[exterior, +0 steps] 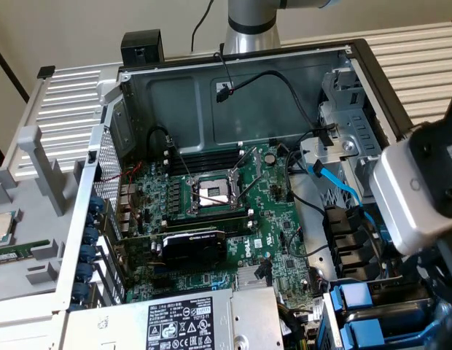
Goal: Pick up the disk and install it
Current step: 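Insert the first disk wire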
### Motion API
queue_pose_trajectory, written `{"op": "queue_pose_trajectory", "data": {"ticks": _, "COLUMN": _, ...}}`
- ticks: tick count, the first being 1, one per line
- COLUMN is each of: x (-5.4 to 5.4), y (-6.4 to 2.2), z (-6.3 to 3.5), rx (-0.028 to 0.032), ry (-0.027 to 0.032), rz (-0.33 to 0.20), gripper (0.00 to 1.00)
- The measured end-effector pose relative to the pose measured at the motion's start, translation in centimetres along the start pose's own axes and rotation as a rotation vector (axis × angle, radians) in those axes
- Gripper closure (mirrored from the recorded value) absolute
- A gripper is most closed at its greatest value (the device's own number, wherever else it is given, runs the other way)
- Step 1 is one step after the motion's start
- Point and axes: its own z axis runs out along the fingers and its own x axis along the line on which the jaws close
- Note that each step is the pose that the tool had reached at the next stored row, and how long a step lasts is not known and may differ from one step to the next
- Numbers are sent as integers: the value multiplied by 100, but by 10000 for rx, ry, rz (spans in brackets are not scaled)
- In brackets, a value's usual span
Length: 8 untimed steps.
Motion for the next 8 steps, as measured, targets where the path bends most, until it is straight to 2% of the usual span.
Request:
{"op": "queue_pose_trajectory", "data": {"ticks": 3, "x": -53, "y": -9, "z": 9, "rx": -92, "ry": 298, "rz": 0, "gripper": 83}}
{"op": "queue_pose_trajectory", "data": {"ticks": 5, "x": -91, "y": -16, "z": 20, "rx": -163, "ry": 471, "rz": 5, "gripper": 83}}
{"op": "queue_pose_trajectory", "data": {"ticks": 8, "x": -151, "y": -26, "z": 37, "rx": -271, "ry": 648, "rz": 19, "gripper": 83}}
